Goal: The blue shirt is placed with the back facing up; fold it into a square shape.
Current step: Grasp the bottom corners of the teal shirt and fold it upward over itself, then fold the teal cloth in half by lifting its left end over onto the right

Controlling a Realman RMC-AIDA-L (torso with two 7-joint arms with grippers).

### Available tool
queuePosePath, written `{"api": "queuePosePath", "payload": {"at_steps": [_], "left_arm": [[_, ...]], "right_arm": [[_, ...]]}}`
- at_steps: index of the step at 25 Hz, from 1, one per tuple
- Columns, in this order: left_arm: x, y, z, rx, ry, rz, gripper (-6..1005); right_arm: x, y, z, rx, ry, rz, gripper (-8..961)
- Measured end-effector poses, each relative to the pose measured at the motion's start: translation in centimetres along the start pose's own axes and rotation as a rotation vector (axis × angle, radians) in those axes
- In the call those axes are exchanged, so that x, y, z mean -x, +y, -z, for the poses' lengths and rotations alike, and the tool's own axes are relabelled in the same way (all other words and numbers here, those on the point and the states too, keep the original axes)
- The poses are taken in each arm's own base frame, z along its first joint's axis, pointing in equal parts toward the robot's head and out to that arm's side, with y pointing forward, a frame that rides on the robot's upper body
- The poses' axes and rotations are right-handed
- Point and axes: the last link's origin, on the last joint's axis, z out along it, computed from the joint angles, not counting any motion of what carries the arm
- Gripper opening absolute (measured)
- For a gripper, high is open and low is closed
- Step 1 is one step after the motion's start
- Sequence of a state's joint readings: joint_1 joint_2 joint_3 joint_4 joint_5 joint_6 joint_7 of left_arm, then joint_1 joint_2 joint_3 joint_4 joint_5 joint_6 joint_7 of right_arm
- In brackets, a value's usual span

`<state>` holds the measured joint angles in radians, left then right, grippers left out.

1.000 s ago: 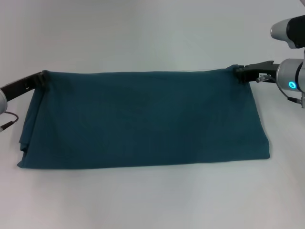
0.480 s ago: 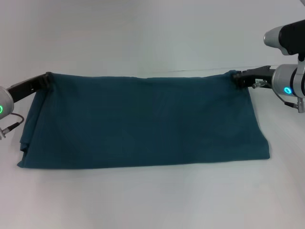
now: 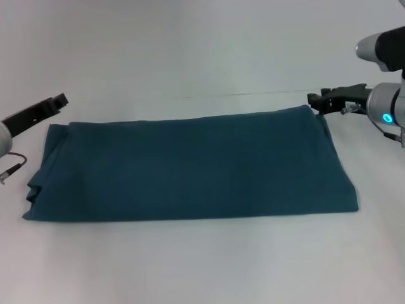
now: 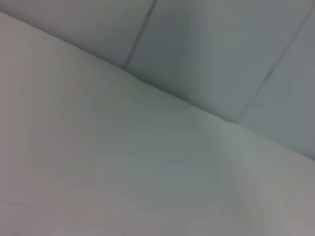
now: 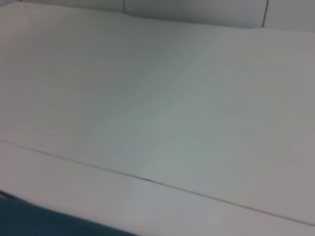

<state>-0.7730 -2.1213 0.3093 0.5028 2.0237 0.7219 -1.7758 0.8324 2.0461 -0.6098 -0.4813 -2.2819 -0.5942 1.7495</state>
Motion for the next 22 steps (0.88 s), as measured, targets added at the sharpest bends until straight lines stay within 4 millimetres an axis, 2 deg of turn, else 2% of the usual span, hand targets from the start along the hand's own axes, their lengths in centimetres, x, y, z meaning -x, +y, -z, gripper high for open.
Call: {"api": "queuePosePath", "payload": {"at_steps": [5, 11, 15, 19, 22], "left_arm": [[-0.2, -1.4, 0.9, -0.025, 0.027, 0.032, 289], [0.4, -2.8, 2.7, 0.003, 0.012, 0.071, 601], [0.8, -3.0, 4.3, 0.078, -0.004, 0.084, 765], [1.6, -3.3, 5.7, 0.119, -0.048, 0.073, 791], [2.4, -3.3, 6.4, 0.134, -0.084, 0.059, 811]], "right_arm": [[0.3, -0.6, 0.4, -0.004, -0.012, -0.027, 328], [0.4, -0.9, 1.6, 0.081, -0.03, -0.13, 583], [-0.2, -1.5, 3.0, 0.141, -0.022, -0.213, 657], [-1.0, -1.7, 4.2, 0.208, 0.015, -0.296, 730], [-1.6, -2.0, 5.2, 0.254, 0.045, -0.353, 727]]}}
